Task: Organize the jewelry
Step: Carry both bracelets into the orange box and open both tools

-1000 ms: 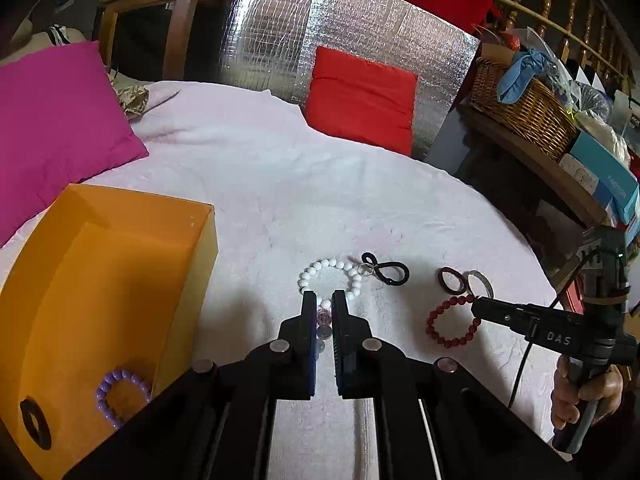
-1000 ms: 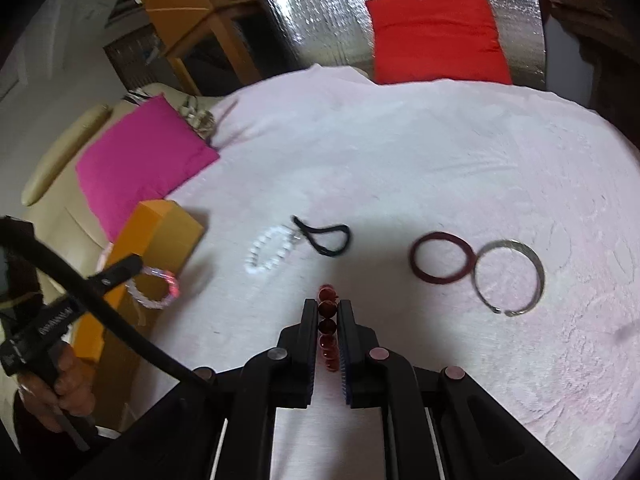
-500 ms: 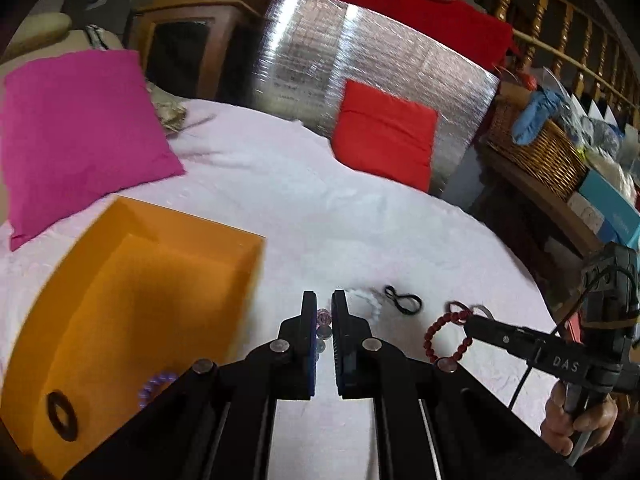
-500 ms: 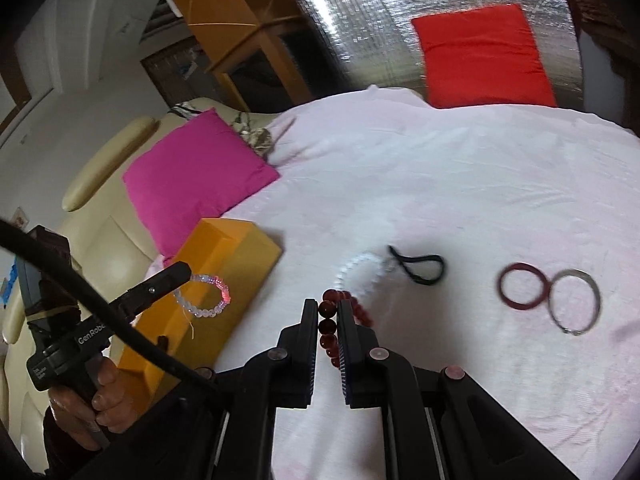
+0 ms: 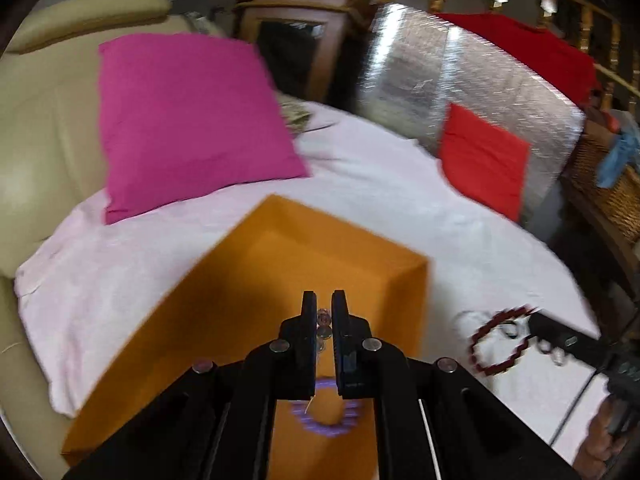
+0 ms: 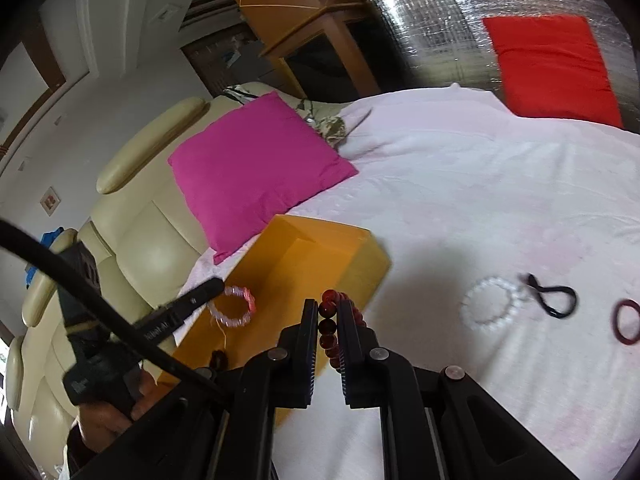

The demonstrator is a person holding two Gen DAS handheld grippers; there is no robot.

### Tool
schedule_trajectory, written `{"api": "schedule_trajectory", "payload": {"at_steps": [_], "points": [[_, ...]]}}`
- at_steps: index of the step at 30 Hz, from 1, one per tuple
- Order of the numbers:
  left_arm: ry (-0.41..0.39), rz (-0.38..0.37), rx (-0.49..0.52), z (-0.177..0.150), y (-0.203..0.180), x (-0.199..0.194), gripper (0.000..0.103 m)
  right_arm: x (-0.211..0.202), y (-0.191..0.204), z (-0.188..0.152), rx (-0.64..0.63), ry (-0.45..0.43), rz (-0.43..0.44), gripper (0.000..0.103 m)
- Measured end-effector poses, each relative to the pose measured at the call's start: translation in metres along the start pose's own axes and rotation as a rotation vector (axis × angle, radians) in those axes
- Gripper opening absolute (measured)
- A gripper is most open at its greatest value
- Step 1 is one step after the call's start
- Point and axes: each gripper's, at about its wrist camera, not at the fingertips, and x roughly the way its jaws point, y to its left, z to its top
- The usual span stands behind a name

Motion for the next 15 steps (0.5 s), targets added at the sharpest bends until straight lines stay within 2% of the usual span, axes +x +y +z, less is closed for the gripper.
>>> {"api": "schedule_trajectory", "payload": {"at_steps": [3,7,10,15], "points": [[0.037,0.065,-0.020,-0.003,0.018,0.008,0.007,0.014,0.013,0.008,-0.004,0.003,0.029,0.011],[0.071,0.150,0.009,-0.007,0.028,0.017,0.007,0.045,0.035,0.016,-0.009,0.028,0.054,0.011],[0.067,0.204,0.042,-0.010,0.031,0.018,0.007,0.069,0.047,0.018,-0.015,0.056,0.048,0.011],[0.068,0.227,0.080,-0.011,0.030,0.017,0.007,0.106,0.052,0.014,-0.020,0.110,0.019,0.011]]}}
